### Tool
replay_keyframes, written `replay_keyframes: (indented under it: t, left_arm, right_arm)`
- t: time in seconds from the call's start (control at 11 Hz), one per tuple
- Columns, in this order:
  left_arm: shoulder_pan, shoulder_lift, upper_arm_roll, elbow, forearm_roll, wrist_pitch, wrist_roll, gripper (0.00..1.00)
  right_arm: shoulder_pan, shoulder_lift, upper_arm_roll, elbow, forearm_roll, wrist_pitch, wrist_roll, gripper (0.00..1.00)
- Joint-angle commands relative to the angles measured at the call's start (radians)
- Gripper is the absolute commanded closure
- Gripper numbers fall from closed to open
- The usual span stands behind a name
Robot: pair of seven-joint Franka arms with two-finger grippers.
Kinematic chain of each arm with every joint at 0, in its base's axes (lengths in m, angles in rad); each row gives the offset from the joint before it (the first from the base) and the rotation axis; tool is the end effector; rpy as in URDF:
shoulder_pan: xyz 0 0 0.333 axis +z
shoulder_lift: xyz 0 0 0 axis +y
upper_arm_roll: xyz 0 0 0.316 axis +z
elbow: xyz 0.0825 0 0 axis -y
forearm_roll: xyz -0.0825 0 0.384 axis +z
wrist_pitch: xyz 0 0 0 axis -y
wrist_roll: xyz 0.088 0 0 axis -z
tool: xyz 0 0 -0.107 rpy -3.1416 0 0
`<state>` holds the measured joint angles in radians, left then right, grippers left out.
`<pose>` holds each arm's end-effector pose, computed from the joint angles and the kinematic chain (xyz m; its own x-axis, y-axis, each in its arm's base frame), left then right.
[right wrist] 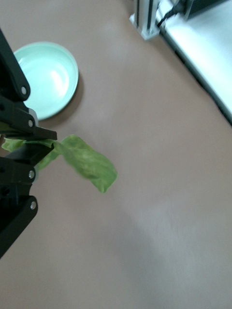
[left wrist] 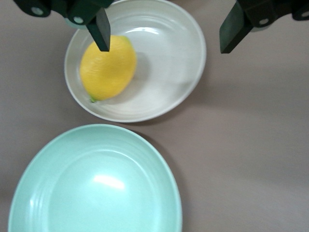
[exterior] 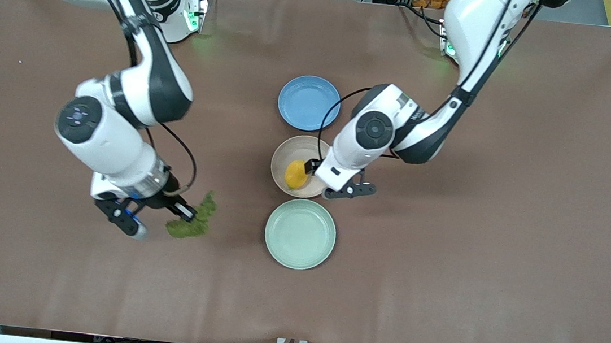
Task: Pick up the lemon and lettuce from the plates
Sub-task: 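Lift the lettuce with the right gripper while the left gripper lowers to the lemon, then close the left gripper on the lemon while the right gripper carries the lettuce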
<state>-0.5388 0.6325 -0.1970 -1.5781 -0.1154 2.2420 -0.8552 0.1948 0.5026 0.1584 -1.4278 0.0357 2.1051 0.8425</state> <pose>0.5319 -0.4592 0.2793 0.9670 0.2145 -0.1376 0.2351 -0.9591 0.1578 0.6799 0.2301 0.4259 0.8599 -0.5092 0.0361 -0.4924 -0.8460 -0.2047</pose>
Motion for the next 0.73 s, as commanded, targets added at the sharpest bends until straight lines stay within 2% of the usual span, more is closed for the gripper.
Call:
replay_keyframes:
  t: [0.0, 0.18, 0.36, 0.64]
  left_arm:
    - [-0.108, 0.075, 0.069, 0.066, -0.006, 0.031, -0.057, 0.0]
    - [-0.153, 0.091, 0.111, 0.067, -0.007, 0.07, -0.067, 0.0]
    - [-0.171, 0.116, 0.111, 0.075, -0.007, 0.139, -0.087, 0.0]
    - [-0.191, 0.139, 0.111, 0.095, -0.009, 0.162, -0.093, 0.0]
  right_arm:
    - [-0.102, -0.13, 0.021, -0.133, 0.042, -0.121, -0.202, 1.0]
    - [-0.159, -0.202, 0.019, -0.224, 0.058, -0.128, -0.324, 1.0]
    - [-0.201, -0.228, 0.018, -0.262, 0.056, -0.142, -0.382, 1.0]
    - [-0.27, -0.265, 0.018, -0.324, 0.056, -0.142, -0.462, 1.0]
